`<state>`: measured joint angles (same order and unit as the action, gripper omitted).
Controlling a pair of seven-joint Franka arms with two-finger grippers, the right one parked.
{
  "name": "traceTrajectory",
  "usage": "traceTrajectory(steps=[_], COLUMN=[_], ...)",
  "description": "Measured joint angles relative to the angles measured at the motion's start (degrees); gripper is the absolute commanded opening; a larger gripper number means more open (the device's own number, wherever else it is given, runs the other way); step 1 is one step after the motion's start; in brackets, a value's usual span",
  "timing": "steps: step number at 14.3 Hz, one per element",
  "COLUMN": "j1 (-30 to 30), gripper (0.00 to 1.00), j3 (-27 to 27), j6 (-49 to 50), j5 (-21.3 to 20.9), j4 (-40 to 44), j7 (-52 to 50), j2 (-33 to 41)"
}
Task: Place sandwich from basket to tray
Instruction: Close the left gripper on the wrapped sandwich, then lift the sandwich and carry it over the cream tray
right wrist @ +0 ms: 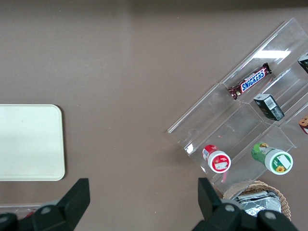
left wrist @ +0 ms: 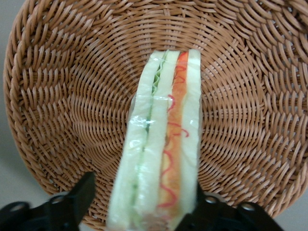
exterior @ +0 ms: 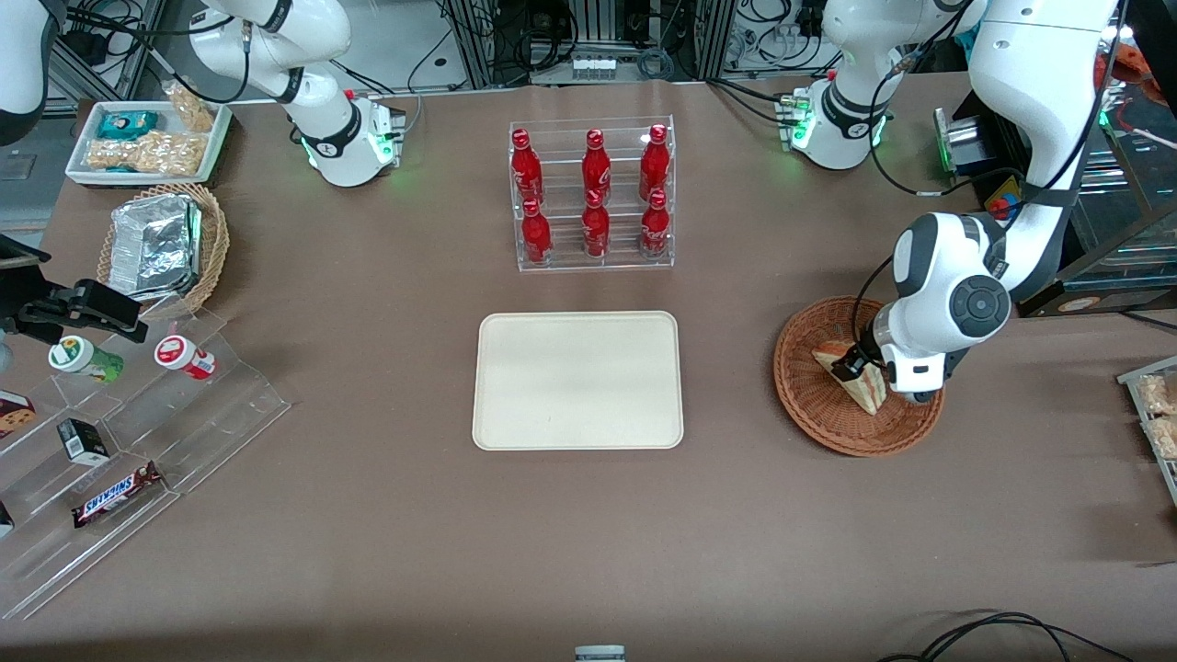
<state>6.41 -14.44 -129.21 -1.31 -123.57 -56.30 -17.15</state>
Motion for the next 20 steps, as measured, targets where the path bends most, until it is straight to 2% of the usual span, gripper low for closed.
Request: traceTrajectory(steps=[5, 8, 12, 15, 18, 20], j1=[0.0, -2.1, -13.7, -23.8, -31.7, -36.7], gripper=[0.0, 0.01, 0.03, 0.06, 0.09, 0.1], j3=[0.0, -1.1, -2.2, -2.3, -2.2, -2.1], j6=[1.4, 9.5, 10.9, 10.9, 10.8, 10.8], j5=[0.0, 0.0, 0.0, -1.0, -2.3, -5.5], j4=[2.3, 6.4, 11.0, 14.9, 22.1, 29.0], j7=[0.0, 0.2, 0.0, -0.8, -3.4, -6.7], j2=[1.1, 4.0, 3.8, 0.6, -5.4, -11.7])
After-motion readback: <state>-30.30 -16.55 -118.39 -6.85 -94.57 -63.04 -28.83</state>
